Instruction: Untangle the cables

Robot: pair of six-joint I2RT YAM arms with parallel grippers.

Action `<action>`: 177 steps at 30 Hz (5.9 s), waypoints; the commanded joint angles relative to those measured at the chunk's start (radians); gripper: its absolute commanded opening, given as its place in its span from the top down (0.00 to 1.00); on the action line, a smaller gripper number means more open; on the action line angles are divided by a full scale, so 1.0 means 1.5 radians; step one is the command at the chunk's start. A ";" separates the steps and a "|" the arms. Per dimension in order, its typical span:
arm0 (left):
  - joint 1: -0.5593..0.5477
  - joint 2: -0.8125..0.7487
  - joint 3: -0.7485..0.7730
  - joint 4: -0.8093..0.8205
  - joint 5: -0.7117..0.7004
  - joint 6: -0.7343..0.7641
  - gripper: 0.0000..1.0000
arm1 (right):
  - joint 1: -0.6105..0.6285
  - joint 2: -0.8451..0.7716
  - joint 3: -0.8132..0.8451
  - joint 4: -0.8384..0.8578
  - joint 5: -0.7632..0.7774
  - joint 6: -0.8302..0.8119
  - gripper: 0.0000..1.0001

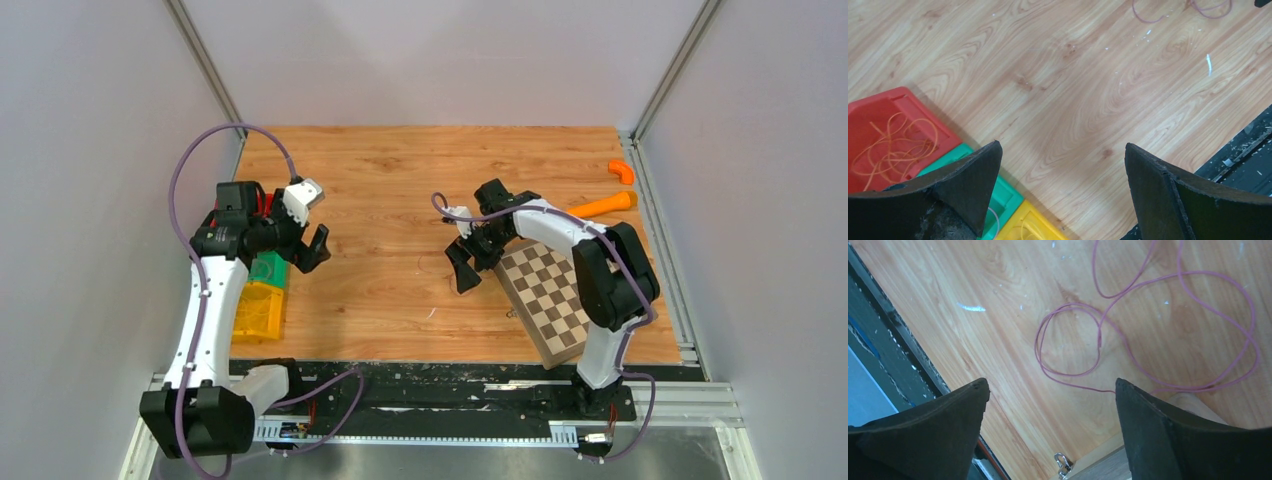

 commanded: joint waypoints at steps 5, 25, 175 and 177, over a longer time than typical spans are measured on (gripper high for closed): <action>-0.043 0.010 -0.013 0.058 -0.004 -0.064 0.00 | 0.024 0.020 0.043 -0.012 0.048 -0.086 0.09; -0.047 -0.048 0.042 0.193 -0.046 -0.199 0.00 | 0.068 -0.090 0.142 -0.064 0.069 -0.146 1.00; 0.467 0.159 0.742 -0.079 0.025 -0.197 1.00 | -0.033 -0.229 0.068 0.095 -0.226 0.123 0.00; 0.468 0.157 0.738 -0.075 0.004 -0.183 1.00 | -0.032 -0.224 0.072 0.087 -0.227 0.119 0.00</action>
